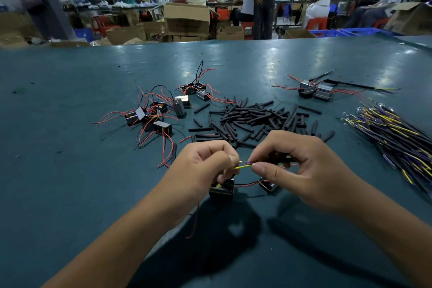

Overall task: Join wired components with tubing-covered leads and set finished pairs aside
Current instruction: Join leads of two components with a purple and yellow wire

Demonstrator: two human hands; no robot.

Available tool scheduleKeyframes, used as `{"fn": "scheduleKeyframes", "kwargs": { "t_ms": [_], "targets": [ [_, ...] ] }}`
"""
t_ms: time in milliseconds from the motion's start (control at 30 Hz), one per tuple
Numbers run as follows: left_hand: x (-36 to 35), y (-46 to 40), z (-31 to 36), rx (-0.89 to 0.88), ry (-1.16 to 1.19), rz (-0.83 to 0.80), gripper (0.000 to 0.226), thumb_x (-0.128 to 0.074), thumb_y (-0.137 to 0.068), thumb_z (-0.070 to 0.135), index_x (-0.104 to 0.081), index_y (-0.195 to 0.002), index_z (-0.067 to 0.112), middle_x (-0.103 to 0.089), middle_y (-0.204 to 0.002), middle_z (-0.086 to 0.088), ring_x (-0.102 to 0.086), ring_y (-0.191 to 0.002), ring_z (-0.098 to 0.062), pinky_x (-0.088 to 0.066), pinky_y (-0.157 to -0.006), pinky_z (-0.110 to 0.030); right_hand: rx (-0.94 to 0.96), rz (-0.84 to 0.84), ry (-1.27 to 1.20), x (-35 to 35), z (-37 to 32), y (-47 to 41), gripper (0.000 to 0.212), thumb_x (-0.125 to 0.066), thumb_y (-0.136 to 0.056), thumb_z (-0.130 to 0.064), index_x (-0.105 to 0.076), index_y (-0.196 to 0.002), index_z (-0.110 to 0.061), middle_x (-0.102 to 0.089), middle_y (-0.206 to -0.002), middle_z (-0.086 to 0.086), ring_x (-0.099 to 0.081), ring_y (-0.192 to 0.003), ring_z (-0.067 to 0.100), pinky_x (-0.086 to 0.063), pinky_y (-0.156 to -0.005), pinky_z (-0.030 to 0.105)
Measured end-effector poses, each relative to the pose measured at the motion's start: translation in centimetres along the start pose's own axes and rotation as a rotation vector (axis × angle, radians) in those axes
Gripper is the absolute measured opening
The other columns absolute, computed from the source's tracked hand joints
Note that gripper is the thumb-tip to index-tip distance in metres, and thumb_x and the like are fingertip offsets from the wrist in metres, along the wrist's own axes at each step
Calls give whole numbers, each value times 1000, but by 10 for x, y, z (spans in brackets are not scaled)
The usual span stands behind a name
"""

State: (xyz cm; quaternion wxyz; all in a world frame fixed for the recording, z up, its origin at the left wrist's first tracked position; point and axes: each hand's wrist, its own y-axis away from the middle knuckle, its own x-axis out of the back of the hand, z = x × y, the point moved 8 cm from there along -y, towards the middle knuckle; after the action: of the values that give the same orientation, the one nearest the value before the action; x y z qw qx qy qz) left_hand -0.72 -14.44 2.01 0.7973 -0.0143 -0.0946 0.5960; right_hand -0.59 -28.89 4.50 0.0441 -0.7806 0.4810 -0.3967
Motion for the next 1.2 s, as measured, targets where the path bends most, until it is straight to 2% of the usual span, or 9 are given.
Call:
{"fn": "scheduleKeyframes", "kwargs": {
  "t_ms": [67, 200, 333, 433, 533, 700, 833, 967, 1200],
  "targets": [
    [3, 1, 8, -82, -108, 5, 20, -55, -82, 17, -63, -64, 23, -53, -60, 8, -45, -61, -8, -37, -58, -19, 10, 0, 24, 0, 0, 0, 10, -64, -93, -26, -72, -95, -20, -64, -85, -11, -63, -77, 14, -46, -70, 18],
    [1, 1, 4, -17, 25, -34, 21, -54, -82, 17, -61, -63, 22, -51, -59, 6, -41, -57, -7, -35, -56, -13, 69, -1, 55, 0, -7, 0, 13, -63, -93, -26, -71, -97, -17, -63, -87, -11, -63, -80, 13, -44, -72, 16],
    [1, 0, -1, 2, -32, -66, 20, -54, -80, 18, -60, -62, 23, -48, -60, 4, -39, -61, -11, -33, -58, -21, 184, -68, 198, -2, -17, 1, 10, -64, -94, -22, -70, -96, -15, -59, -91, -8, -59, -85, 13, -46, -74, 22],
    [4, 1, 12, -205, -433, -50, 15, -55, -82, 25, -56, -67, 24, -47, -64, 10, -40, -61, -8, -33, -58, -23, 261, -106, 388, -8, -21, 2, 7, -63, -95, -18, -68, -96, -13, -55, -92, -8, -52, -86, 14, -45, -75, 25],
    [-4, 7, 30, -482, -853, -4, 12, -50, -83, 21, -55, -74, 16, -46, -72, 11, -42, -69, -10, -33, -67, -19, 198, -137, 519, -13, -18, 4, 7, -57, -98, -25, -60, -98, -19, -53, -89, -9, -51, -78, 13, -50, -67, 35],
    [-22, 15, 34, -716, -1305, 73, 14, -56, -87, 15, -58, -73, 10, -49, -73, -3, -43, -67, -25, -37, -62, -36, 44, -288, 706, -28, -8, 9, 13, -29, -96, -42, -34, -98, -29, -61, -73, -6, -55, -60, 24, -48, -58, 42],
    [-19, 16, 38, -752, -1344, 137, 19, -58, -93, 12, -61, -75, 8, -51, -73, -5, -44, -66, -26, -41, -60, -39, 4, -162, 791, -22, -15, 7, 10, -33, -102, -32, -35, -95, -25, -52, -67, -6, -51, -54, 22, -45, -50, 40],
    [-22, 18, 42, -784, -1374, 192, 21, -60, -95, 11, -62, -75, 7, -50, -71, -6, -45, -65, -26, -38, -62, -36, -131, -106, 856, -20, -13, 8, 20, -39, -104, -23, -22, -95, -28, -53, -81, -5, -56, -73, 20, -49, -64, 39],
    [-31, 20, 48, -778, -1210, 352, 23, -57, -90, 6, -57, -67, 4, -45, -65, -6, -41, -60, -26, -37, -59, -35, -215, 177, 565, -6, -11, 9, 10, -57, -98, -28, -49, -92, -24, -58, -68, -5, -55, -63, 22, -46, -62, 39]
  ]
}}
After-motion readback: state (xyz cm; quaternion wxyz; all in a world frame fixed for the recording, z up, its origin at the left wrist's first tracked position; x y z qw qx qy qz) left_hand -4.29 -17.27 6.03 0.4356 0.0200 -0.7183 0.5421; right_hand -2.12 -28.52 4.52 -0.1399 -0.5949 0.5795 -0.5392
